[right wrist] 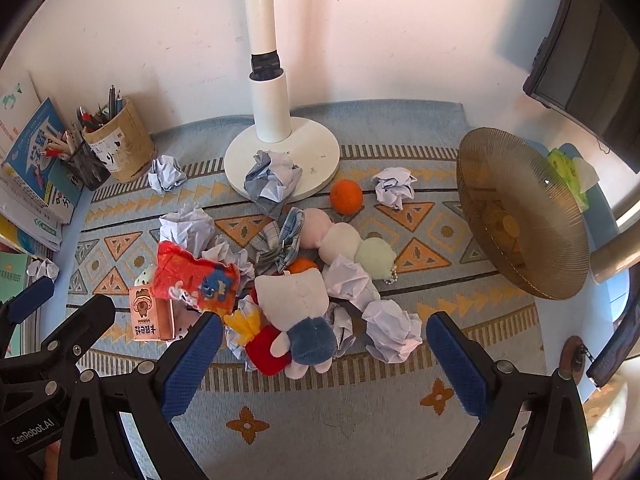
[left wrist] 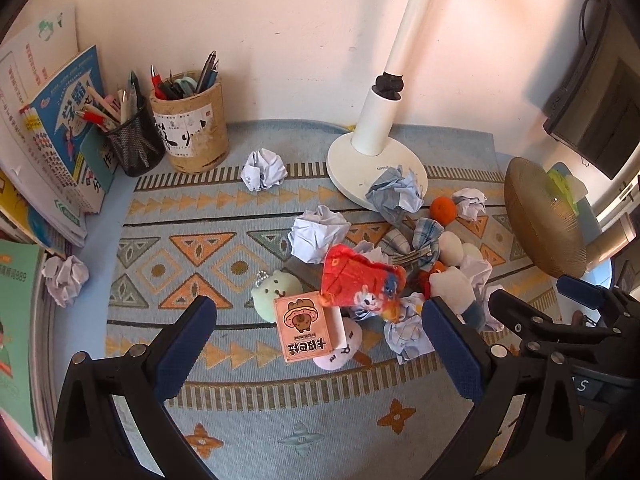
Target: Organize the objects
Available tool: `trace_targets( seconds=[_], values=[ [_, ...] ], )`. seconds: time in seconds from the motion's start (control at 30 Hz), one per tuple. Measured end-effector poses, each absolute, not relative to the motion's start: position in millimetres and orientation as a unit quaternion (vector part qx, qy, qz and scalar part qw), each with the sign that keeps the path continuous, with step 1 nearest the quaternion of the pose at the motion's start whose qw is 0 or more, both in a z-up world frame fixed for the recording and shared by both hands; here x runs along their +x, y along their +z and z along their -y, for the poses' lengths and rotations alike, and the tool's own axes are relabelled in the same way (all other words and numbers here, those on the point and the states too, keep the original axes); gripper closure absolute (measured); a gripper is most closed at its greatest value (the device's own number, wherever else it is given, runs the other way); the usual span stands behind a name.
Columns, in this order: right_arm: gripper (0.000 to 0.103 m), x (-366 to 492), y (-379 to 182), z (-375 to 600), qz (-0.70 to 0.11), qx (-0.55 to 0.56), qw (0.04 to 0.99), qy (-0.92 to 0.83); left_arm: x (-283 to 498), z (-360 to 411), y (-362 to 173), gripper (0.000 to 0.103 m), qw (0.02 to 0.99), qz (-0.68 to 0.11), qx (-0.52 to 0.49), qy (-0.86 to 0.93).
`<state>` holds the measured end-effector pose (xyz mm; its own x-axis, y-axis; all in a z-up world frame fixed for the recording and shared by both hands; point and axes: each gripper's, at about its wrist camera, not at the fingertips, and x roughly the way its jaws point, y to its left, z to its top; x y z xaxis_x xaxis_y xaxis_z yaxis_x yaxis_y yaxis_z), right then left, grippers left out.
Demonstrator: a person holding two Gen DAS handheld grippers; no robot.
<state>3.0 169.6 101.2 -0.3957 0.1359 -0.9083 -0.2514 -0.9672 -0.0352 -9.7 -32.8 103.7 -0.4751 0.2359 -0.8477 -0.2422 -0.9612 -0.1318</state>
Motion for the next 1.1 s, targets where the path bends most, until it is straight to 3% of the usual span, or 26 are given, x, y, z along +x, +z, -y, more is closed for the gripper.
trace_targets(
  seconds=[1.1],
  values=[
    [0.001, -2.6, 88.8, -174.0, -0.068, -0.555, 0.106, 0.822, -15.0, 42.6, 92.1, 0.001, 0.120, 0.009, -0.503, 0.856]
  ],
)
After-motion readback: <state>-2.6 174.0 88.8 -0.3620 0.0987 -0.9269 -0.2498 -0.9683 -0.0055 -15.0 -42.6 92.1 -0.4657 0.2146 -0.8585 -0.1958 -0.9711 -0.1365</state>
